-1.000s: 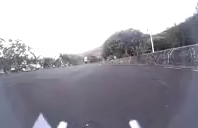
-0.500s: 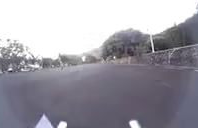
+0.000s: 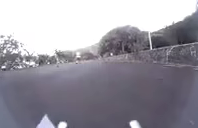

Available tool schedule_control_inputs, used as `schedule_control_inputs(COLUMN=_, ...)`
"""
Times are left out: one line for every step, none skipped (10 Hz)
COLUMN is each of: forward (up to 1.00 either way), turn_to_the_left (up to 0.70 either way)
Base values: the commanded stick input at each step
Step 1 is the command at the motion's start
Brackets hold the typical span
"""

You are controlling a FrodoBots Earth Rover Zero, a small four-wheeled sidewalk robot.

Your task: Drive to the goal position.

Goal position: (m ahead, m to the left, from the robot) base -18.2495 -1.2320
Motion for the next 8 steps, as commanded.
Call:
schedule_control_inputs(forward=0.7, turn_to_the_left=-0.35)
schedule_control_inputs(forward=0.7, turn_to_the_left=-0.35)
schedule_control_inputs(forward=0.7, turn_to_the_left=-0.25)
schedule_control_inputs(forward=0.7, turn_to_the_left=-0.08)
schedule_control_inputs(forward=0.7, turn_to_the_left=0.0)
schedule_control_inputs(forward=0.7, turn_to_the_left=0.0)
schedule_control_inputs(forward=0.7, turn_to_the_left=0.0)
schedule_control_inputs(forward=0.7, turn_to_the_left=0.0)
